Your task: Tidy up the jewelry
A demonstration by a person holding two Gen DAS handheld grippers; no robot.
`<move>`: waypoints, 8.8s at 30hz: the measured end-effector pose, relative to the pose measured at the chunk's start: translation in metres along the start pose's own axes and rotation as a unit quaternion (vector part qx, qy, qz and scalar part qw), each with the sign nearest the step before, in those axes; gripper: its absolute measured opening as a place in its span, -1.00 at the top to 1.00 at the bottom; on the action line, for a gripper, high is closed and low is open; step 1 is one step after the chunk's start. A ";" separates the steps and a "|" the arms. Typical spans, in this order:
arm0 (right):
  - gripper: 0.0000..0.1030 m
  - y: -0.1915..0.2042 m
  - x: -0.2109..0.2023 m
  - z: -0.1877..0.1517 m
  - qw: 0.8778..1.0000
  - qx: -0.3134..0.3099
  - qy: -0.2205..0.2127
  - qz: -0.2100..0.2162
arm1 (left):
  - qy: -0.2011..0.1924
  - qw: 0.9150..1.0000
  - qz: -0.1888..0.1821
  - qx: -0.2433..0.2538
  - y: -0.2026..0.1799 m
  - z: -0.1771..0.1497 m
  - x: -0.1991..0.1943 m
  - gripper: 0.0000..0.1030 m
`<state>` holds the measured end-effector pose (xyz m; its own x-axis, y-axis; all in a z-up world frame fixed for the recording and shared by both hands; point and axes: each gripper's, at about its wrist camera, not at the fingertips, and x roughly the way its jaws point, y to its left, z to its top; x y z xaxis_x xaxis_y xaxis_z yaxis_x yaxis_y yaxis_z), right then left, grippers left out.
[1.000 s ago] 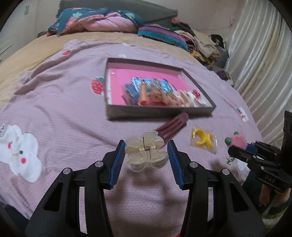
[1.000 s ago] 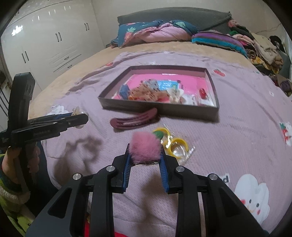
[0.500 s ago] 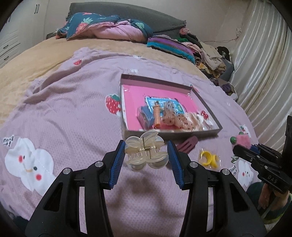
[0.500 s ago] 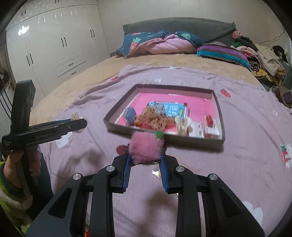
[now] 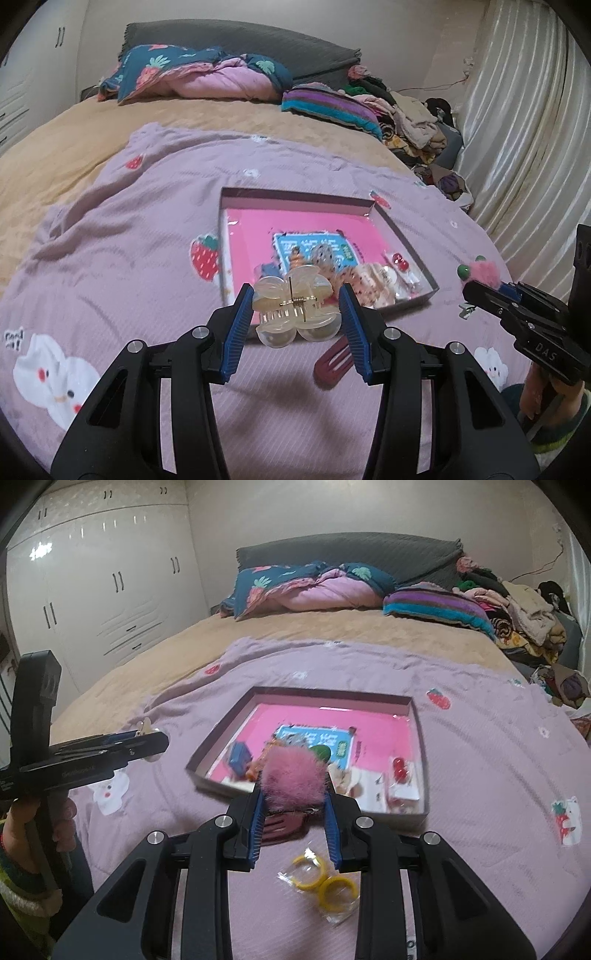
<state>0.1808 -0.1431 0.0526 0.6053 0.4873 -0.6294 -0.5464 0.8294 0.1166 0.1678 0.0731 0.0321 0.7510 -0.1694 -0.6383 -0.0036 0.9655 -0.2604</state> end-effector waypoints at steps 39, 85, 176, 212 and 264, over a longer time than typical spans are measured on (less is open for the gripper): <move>-0.17 -0.084 0.096 -0.005 0.993 0.075 0.050 -0.072 | 0.068 0.997 0.005 0.031 -0.020 0.007 0.110 -0.07; -0.71 -0.013 -0.027 -0.074 0.997 -0.036 0.031 -0.065 | 0.051 0.996 0.035 0.058 -0.023 -0.048 0.010 -0.66; 0.20 -0.042 0.022 0.017 0.999 0.037 -0.003 0.000 | 0.017 0.998 0.008 0.065 -0.013 0.034 0.044 0.57; 0.20 -0.024 0.137 0.016 0.997 0.002 0.083 -0.005 | 0.087 0.995 0.024 0.045 0.011 0.016 0.123 0.57; -0.91 -0.013 -0.044 -0.046 0.998 0.017 -0.027 -0.050 | 0.007 0.999 0.032 0.040 -0.034 -0.041 -0.026 -0.82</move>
<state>0.1345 -0.1881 0.0432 0.6860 0.4154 -0.5974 -0.4625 0.8827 0.0827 0.1217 0.0364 0.0281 0.7409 -0.1091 -0.6627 0.0021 0.9871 -0.1602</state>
